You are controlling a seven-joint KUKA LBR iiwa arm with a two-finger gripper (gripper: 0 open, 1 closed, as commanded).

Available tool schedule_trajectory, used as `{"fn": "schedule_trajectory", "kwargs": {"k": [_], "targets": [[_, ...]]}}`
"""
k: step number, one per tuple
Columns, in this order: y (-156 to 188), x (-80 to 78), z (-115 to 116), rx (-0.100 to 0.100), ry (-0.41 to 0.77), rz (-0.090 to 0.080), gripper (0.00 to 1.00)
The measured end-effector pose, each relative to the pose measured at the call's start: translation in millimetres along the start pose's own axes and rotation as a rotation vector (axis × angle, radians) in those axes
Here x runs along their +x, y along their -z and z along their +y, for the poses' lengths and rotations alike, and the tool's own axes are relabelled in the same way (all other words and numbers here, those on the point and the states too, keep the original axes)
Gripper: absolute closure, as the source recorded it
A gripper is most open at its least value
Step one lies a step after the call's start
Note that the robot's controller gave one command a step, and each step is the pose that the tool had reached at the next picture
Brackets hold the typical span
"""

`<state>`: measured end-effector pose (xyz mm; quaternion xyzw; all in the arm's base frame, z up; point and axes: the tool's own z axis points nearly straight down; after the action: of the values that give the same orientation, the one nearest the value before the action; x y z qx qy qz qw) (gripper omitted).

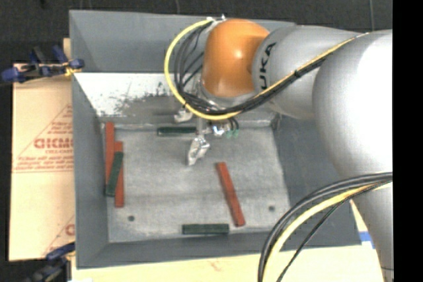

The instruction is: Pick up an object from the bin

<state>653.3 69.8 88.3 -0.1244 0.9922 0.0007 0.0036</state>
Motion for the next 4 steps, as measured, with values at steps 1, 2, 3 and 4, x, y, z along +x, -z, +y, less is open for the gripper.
{"fn": "schedule_trajectory", "kwargs": {"k": [1,2,3,4], "targets": [[-3.9,44.6,-31.7,0.001,0.379,-0.021,1.00],[-4.0,50.4,-36.7,0.003,0.498,-0.024,1.00],[-3.0,54.4,-41.3,0.004,0.589,-0.018,1.00],[2.8,58.3,-42.0,0.000,0.617,0.004,1.00]]}}
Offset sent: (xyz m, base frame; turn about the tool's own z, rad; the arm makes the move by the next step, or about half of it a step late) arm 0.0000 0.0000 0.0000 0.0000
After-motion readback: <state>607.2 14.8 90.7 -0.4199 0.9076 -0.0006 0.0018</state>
